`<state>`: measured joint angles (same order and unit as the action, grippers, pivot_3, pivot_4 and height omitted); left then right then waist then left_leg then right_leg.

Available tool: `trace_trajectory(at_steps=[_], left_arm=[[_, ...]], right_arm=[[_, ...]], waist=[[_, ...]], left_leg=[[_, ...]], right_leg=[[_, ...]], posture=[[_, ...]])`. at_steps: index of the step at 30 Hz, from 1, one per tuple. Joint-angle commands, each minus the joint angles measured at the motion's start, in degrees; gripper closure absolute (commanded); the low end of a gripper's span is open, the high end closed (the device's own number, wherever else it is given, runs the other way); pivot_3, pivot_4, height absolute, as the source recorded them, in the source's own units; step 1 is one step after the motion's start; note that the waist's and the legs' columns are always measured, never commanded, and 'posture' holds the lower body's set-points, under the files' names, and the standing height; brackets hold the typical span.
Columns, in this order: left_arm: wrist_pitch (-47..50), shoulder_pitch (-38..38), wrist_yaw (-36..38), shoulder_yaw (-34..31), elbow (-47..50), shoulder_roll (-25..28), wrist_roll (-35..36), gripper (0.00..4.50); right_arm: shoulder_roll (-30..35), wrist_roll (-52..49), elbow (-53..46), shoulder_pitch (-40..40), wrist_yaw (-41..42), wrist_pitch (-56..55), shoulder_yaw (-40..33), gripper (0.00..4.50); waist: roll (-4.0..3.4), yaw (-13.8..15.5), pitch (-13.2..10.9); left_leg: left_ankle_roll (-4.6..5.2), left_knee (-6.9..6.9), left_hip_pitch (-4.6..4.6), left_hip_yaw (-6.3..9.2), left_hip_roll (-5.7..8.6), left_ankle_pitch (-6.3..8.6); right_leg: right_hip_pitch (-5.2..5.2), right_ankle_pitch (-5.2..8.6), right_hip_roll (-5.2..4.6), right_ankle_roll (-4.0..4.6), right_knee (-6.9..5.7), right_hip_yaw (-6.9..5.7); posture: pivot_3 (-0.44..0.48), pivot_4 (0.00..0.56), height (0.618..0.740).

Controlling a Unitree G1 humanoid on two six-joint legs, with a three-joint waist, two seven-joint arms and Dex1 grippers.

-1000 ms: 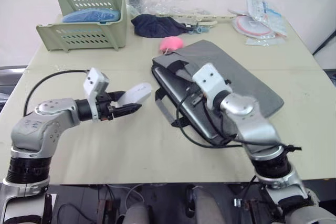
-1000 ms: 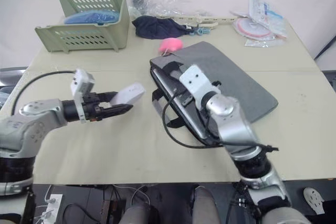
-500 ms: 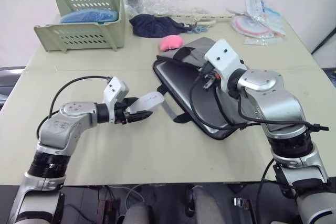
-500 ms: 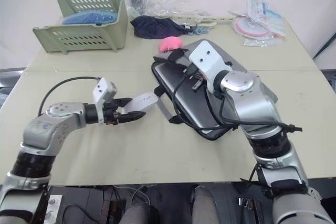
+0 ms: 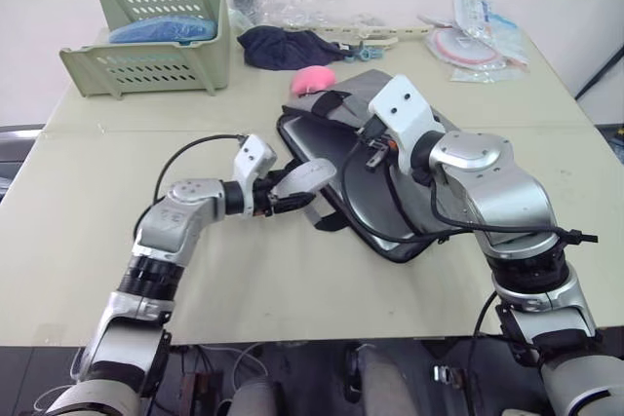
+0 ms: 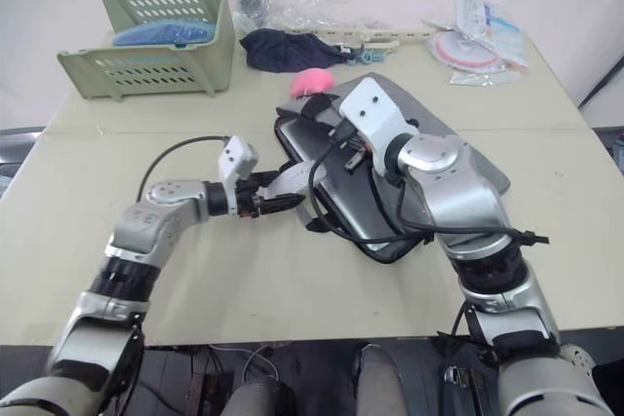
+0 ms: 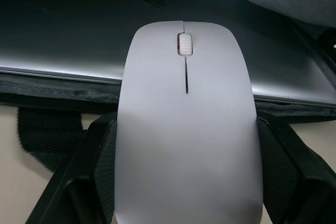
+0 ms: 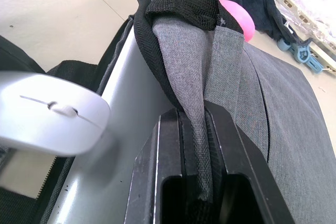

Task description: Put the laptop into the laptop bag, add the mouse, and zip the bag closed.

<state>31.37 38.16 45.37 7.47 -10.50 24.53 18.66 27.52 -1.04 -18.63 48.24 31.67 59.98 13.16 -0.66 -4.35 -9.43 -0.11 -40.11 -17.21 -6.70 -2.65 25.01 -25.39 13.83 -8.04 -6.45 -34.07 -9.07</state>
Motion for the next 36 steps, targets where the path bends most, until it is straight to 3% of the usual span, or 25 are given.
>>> trace_trajectory(at_steps=[1,8,16,36], left_arm=[[-3.21,3.05,-1.00,0.91,-3.14,-3.05,-2.07,1.60],[-7.59,7.41,-2.57,4.61,-11.81,-9.34,-7.04,1.60],[-12.43,13.97,-4.10,4.49,-23.43,-14.97,-10.56,1.60],[-14.51,19.02,-4.44,5.39,-36.71,-18.39,-16.87,1.60]], right_arm=[[-0.38,-0.58,-3.75,2.16,-0.63,-0.96,-0.80,4.25],[-1.58,-0.52,-4.00,2.77,-1.17,-0.57,-0.25,4.25],[-2.82,-0.49,-3.90,3.53,-1.82,-0.38,0.25,4.25],[-4.15,-0.07,-3.40,5.96,-2.66,-0.48,0.14,4.25]], waist=[[0.00,-0.15,0.00],[0.00,-0.31,0.00],[0.00,-0.40,0.00],[-0.01,-0.57,0.02]], left_leg=[[0.00,0.01,0.00,0.00,0.00,0.00],[0.02,-0.02,-0.03,0.04,0.01,-0.01],[0.04,-0.02,-0.03,0.04,0.01,-0.02],[0.06,-0.02,0.01,0.05,0.01,-0.03]], right_leg=[[0.00,0.00,0.00,0.00,0.00,-0.01],[0.00,0.00,-0.01,0.00,0.00,-0.02],[0.00,0.00,-0.01,0.00,0.00,-0.01],[0.02,0.00,-0.01,0.00,-0.02,0.01]], posture=[[0.000,0.150,0.740],[0.000,0.150,0.740],[0.000,0.150,0.740],[0.000,0.150,0.740]])
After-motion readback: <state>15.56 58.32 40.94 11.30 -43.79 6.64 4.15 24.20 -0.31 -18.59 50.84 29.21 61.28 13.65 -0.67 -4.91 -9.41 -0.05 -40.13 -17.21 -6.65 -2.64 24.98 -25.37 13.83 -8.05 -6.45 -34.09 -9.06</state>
